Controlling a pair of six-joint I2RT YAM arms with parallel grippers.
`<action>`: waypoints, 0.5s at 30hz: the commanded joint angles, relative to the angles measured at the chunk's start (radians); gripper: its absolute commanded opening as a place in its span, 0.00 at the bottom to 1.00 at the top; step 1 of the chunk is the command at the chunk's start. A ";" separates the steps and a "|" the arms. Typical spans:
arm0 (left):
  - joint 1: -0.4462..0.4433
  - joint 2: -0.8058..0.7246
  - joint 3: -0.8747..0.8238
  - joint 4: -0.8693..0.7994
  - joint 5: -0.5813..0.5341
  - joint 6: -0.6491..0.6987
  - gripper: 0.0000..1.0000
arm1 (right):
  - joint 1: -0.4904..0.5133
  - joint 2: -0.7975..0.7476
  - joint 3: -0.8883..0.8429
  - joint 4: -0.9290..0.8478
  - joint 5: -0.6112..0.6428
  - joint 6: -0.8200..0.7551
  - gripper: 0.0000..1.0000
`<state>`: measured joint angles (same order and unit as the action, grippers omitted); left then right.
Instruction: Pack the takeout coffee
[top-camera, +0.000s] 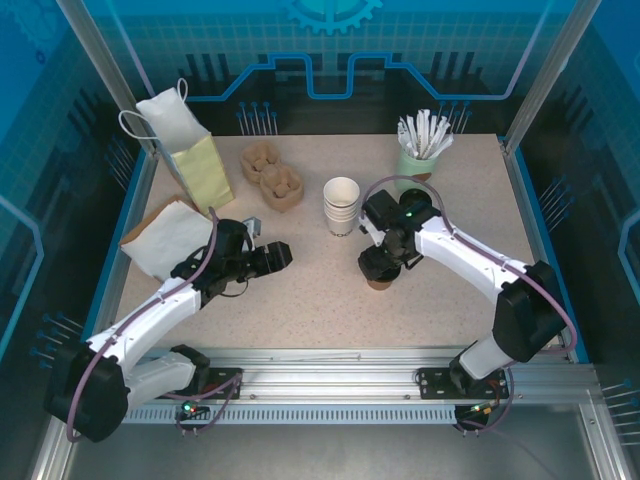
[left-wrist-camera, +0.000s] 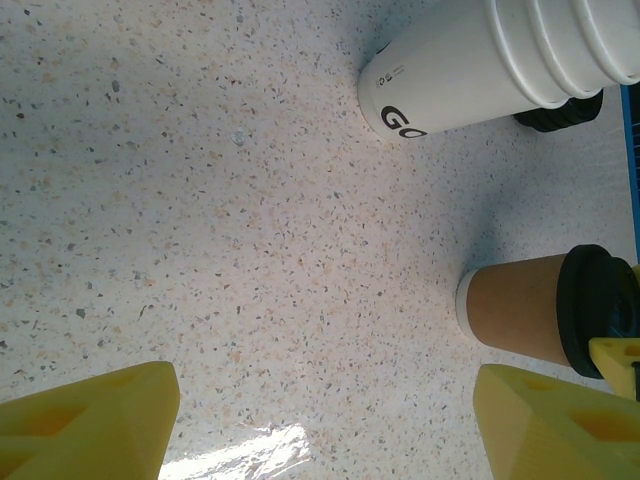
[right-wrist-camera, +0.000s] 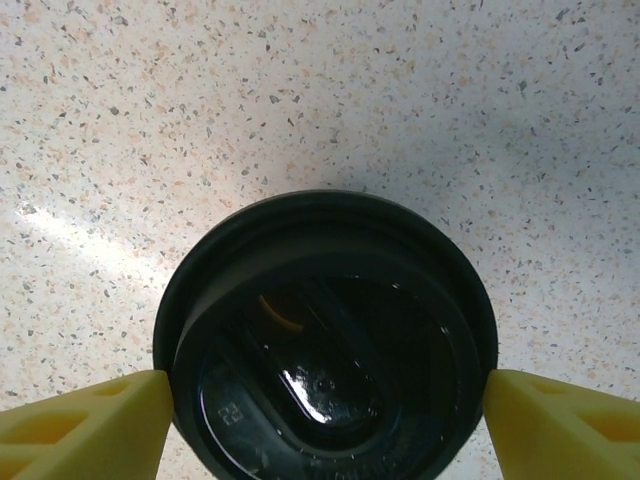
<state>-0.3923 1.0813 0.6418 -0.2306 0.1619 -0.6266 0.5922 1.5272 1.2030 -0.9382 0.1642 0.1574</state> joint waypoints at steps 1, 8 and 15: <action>0.009 0.013 0.004 0.017 0.020 0.012 0.79 | -0.013 -0.039 0.017 -0.047 -0.013 0.011 0.84; 0.025 0.054 0.107 -0.005 -0.127 0.102 0.81 | 0.028 -0.147 0.060 0.065 -0.105 -0.031 0.87; 0.117 0.311 0.352 -0.036 -0.264 0.163 0.76 | 0.064 -0.210 0.039 0.283 -0.129 -0.009 0.89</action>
<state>-0.2989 1.3121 0.9024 -0.2497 -0.0063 -0.5262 0.6483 1.3174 1.2255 -0.7639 0.0677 0.1448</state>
